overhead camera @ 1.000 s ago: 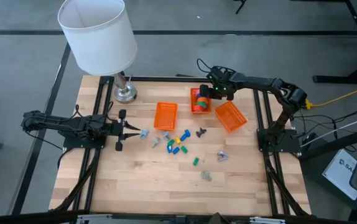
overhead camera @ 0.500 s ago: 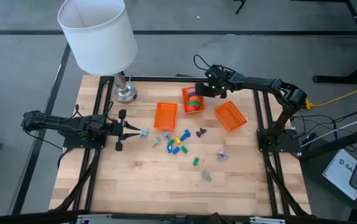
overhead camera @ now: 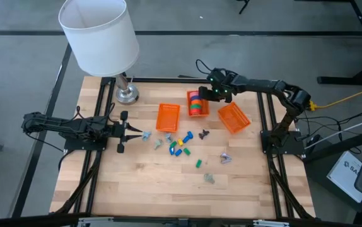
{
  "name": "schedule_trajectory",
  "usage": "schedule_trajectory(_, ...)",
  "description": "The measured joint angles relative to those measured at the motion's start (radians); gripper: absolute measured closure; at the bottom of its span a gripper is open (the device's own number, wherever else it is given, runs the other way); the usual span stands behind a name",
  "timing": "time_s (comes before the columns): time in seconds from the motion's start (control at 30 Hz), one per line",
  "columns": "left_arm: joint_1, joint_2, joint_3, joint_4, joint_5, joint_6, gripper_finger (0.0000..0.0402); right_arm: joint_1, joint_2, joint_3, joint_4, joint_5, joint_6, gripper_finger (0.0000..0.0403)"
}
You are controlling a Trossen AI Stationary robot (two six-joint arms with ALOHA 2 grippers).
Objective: Pick and place Stapler, Stapler remover, tape
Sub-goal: Move the middle orange bin to the top center of the table
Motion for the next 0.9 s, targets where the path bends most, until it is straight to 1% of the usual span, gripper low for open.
schedule_trajectory(0.07,0.000,0.000,0.000,0.000,0.000,0.000,0.0323,0.007,0.000,0.000,-0.025,0.015,0.004,0.0387)
schedule_trajectory(0.17,0.000,0.000,0.000,0.000,0.000,0.000,0.0323,0.017,0.000,0.000,-0.062,0.045,0.025,0.0355)
schedule_trajectory(0.33,0.000,0.000,0.000,0.000,0.000,0.000,0.0324,0.018,0.018,0.000,-0.072,0.072,0.026,0.0305)
schedule_trajectory(0.4,0.000,0.000,0.000,0.000,0.000,0.000,0.0323,0.018,0.038,0.000,-0.070,0.072,0.026,0.0293)
schedule_trajectory(0.5,0.000,0.000,0.000,0.000,0.000,0.000,0.0322,0.018,0.075,0.000,-0.071,0.069,0.029,0.0287)
schedule_trajectory(0.6,0.000,0.000,0.000,0.000,0.000,0.000,0.0324,0.013,0.098,0.000,-0.064,0.018,0.021,0.0297)
schedule_trajectory(0.67,0.000,0.000,0.000,0.000,0.000,0.000,0.0324,0.008,0.101,0.000,-0.062,-0.010,0.021,0.0328)
schedule_trajectory(0.73,0.000,0.000,0.000,0.000,0.000,0.000,0.0324,0.008,0.101,0.001,-0.052,-0.023,0.026,0.0377)
schedule_trajectory(0.77,0.000,0.000,0.000,0.000,0.000,0.000,0.0324,0.008,0.101,0.005,-0.062,-0.023,0.026,0.0389)
schedule_trajectory(0.9,0.000,0.000,0.000,0.000,0.000,0.000,0.0322,0.008,0.101,0.052,-0.159,0.002,0.049,0.0397)
